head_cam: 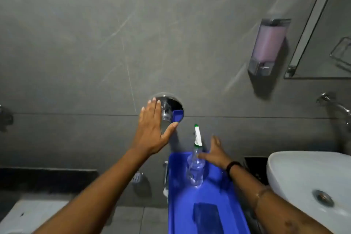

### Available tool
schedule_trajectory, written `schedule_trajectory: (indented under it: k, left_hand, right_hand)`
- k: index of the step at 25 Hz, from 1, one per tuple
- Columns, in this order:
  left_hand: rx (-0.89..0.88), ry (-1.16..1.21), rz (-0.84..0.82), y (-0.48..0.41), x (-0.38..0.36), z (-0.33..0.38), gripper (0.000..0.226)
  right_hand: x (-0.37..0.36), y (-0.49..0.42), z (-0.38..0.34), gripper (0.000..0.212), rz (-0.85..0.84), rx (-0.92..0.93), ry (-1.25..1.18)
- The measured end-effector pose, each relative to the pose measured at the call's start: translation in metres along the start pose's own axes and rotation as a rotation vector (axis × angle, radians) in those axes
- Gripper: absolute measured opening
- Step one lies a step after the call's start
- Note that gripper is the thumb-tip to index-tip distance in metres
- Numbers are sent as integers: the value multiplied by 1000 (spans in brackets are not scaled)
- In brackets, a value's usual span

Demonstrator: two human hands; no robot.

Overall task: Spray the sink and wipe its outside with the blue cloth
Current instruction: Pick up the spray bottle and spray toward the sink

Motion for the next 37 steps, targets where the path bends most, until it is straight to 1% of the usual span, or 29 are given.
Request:
schedule_trajectory:
  k: [1,2,3,4,5,7,8,9,11,14,15,17,19,20,21,22,24,25,26,27,29,30,31,32,35,37]
  left_hand:
    - [35,-6,-40,11,-12,-9,90]
    - [33,-1,-71,17,-23,-15,90]
    - [57,-10,-117,29,-37,-23,91]
    - [79,-2,-157,44,-50,-29,91]
    - [91,11,-166,54,-57,-32,92]
    - [121,14,-205,80,-71,-42,92]
    - [122,20,-235,95,-78,-46,91]
    - [132,27,-265,111,-85,-49,91]
    - [149,63,-299,138,-94,-49,93]
    - [184,110,-372,176,-117,-43,97]
    - [180,130,-422,191,-130,-39,100]
    - [163,148,-567,225,-162,-26,111]
    - [146,122,-713,261,-192,-20,125]
    - [141,107,-764,277,-204,-19,132]
    - [139,99,-804,291,-213,-19,137]
    - [142,100,-834,303,-220,-19,142]
    - [146,116,-865,320,-229,-19,148]
    - [148,119,-869,324,-231,-20,149]
    - [150,120,-872,326,-233,-20,150]
    - [151,114,-875,327,-234,-21,150]
    - [146,105,-869,325,-236,-23,152]
    - [144,106,-880,327,-236,-23,153]
    - [144,109,-896,328,-236,-22,154]
    - [149,112,-907,329,-234,-21,156]
    - [156,112,-936,330,-231,-21,159]
    - [145,96,-944,329,-231,-21,160]
  right_hand:
    - [-23,5,8,118,-86,-29,36]
    - [-34,0,7,120,-116,-40,-3]
    - [-44,-7,8,117,-109,-74,-101]
    - [-46,-17,1,110,-56,-107,-205]
    - [-41,-33,-9,98,32,-95,-273]
    - [-36,-61,-22,65,200,-23,-318]
    - [-35,-66,-25,48,251,-2,-332]
    - [-36,-67,-23,39,267,-24,-349]
    - [-33,-51,-32,38,266,-1,-362]
    - [5,-8,-62,35,344,186,-366]
    - [24,7,-68,35,376,213,-373]
    - [58,36,-64,35,384,189,-375]
    - [64,72,-49,30,313,161,-336]
    - [56,91,-33,24,261,132,-286]
    - [39,110,-10,13,176,53,-231]
    - [17,130,18,6,59,-70,-183]
    - [-28,171,80,26,-182,-367,-109]
    - [-45,190,106,30,-267,-483,-67]
    - [-57,202,126,31,-316,-548,-13]
    - [-64,208,139,27,-334,-586,30]
    - [-73,204,151,12,-334,-613,58]
    - [-77,200,153,8,-342,-612,72]
    - [-80,197,155,9,-350,-614,95]
    - [-82,193,155,12,-355,-613,127]
    - [-86,189,159,39,-342,-640,219]
    - [-92,189,157,42,-382,-618,265]
Point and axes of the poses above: each hand's wrist, its own y-axis away from the middle knuckle, its own x-axis out of the back of the hand, z = x × y, the point moved 10 cm from there along -y, towards the middle knuckle, and after that the axes turned 10 degrees about z, right-handed, at the moved point
